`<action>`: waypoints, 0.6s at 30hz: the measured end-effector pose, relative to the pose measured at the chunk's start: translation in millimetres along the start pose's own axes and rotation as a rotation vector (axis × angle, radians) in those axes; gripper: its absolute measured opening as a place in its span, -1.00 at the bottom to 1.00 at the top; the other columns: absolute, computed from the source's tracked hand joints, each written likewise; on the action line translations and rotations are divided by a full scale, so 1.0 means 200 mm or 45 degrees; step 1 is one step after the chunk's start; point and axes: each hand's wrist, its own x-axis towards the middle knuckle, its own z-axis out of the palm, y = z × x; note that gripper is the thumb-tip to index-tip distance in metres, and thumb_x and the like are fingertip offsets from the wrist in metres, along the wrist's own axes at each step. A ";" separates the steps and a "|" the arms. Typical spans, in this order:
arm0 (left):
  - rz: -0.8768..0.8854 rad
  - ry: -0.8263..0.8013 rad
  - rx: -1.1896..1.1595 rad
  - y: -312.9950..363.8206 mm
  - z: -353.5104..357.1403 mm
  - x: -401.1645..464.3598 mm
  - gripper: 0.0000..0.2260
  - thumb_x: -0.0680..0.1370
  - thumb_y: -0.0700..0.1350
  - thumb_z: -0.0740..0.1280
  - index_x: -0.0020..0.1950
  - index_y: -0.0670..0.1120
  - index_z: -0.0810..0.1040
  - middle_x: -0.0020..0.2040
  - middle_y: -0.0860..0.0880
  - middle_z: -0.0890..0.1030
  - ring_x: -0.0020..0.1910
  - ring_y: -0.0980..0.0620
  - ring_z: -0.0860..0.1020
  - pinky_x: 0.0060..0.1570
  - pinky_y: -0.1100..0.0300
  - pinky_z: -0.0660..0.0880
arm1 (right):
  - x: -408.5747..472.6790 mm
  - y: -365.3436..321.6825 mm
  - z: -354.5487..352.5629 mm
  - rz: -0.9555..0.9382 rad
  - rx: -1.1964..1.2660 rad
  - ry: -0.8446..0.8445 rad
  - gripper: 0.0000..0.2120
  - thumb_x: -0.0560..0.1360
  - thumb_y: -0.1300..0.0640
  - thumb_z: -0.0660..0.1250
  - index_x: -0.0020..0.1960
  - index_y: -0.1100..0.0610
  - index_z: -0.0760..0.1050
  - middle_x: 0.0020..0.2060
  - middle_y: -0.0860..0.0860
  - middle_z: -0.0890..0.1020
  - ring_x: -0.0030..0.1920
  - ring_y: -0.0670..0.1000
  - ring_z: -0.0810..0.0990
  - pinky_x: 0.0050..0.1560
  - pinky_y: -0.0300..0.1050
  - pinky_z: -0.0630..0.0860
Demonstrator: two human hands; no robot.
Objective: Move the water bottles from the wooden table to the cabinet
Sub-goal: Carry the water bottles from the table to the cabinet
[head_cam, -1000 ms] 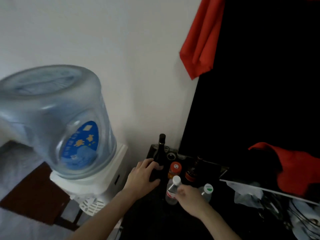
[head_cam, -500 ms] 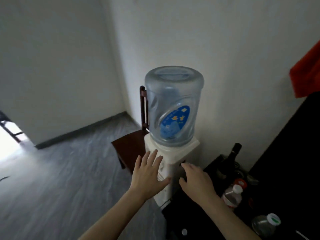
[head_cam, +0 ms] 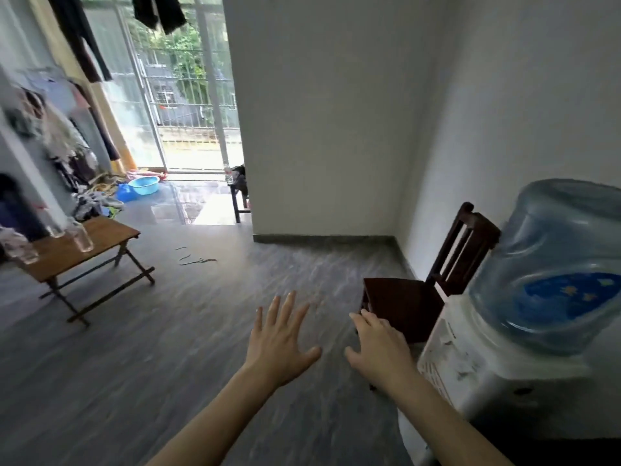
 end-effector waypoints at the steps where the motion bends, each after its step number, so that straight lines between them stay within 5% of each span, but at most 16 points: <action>1: -0.043 0.003 -0.001 -0.12 -0.02 -0.05 -0.19 0.55 0.44 0.07 0.68 0.12 -0.16 0.68 -0.02 -0.30 0.66 -0.12 -0.29 0.55 -0.18 -0.32 | 0.03 -0.13 0.02 -0.050 -0.022 -0.010 -0.29 0.53 -0.17 0.24 0.60 -0.02 0.10 0.59 0.03 0.19 0.54 0.08 0.21 0.49 0.08 0.24; 11: -0.537 0.040 -0.021 -1.12 -0.19 -0.71 -0.18 0.57 0.44 0.07 0.69 0.09 -0.12 0.70 -0.01 -0.24 0.68 -0.11 -0.21 0.58 -0.22 -0.19 | 0.08 -1.32 0.28 -0.512 -0.063 -0.148 -0.32 0.52 -0.14 0.24 0.58 -0.02 0.13 0.59 0.04 0.18 0.56 0.07 0.17 0.52 0.10 0.15; 18: -0.916 0.096 -0.043 -1.52 -0.28 -1.17 -0.19 0.55 0.43 0.13 0.68 0.08 -0.02 0.71 -0.02 -0.15 0.68 -0.11 -0.15 0.58 -0.21 -0.18 | 0.00 -1.94 0.38 -0.867 -0.118 -0.223 -0.33 0.51 -0.11 0.27 0.56 -0.01 0.16 0.59 0.06 0.18 0.54 0.12 0.20 0.53 0.15 0.15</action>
